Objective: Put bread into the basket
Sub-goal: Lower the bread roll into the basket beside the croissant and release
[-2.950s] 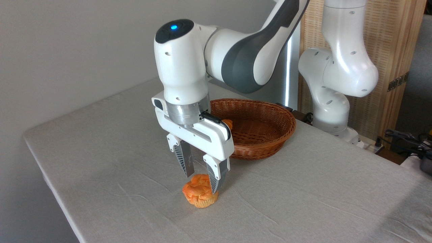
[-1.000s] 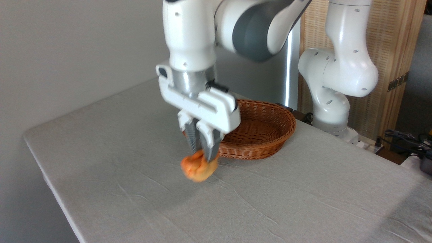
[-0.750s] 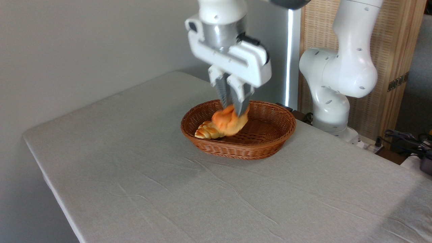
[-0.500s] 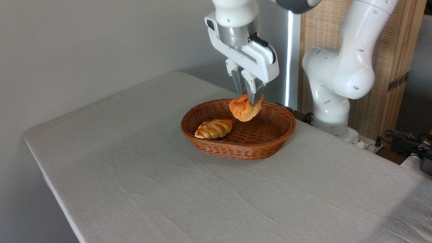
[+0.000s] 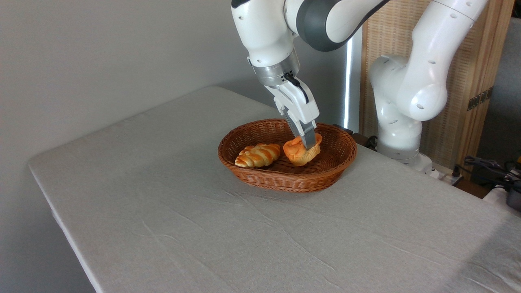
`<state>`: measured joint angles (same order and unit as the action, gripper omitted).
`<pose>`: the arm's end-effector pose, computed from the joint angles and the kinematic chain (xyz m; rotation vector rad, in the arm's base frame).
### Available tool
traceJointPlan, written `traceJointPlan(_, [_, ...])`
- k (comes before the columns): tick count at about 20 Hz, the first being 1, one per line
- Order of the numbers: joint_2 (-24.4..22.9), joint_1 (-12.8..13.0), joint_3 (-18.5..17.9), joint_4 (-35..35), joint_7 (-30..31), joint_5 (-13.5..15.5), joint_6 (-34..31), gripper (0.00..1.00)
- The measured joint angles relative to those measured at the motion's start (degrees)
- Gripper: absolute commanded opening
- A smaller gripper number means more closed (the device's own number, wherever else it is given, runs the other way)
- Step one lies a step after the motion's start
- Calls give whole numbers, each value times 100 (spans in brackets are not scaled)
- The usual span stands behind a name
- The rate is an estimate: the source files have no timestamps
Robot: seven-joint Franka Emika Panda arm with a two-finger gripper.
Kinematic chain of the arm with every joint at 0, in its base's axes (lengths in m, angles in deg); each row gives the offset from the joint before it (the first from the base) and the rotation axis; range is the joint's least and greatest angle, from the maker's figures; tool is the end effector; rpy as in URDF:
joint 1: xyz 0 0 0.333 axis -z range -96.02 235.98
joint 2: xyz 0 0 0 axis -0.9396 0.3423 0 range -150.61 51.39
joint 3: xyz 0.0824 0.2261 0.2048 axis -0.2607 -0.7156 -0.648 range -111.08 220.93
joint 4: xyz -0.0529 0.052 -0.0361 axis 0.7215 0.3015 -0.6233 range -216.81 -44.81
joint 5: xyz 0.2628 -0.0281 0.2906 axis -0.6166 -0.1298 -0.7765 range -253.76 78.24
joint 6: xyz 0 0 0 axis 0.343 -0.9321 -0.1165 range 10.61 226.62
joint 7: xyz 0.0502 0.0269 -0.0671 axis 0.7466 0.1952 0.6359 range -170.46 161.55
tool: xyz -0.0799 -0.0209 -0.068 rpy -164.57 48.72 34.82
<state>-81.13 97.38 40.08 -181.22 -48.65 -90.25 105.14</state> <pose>0.3479 -0.0679 0.4659 2.5569 -1.4898 -0.3718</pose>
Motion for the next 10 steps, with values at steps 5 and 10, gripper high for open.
traceJointPlan(5, [-5,2,12,15,0,0,13,100])
traceJointPlan(10, [-16,5,201,18,3,0,13,100])
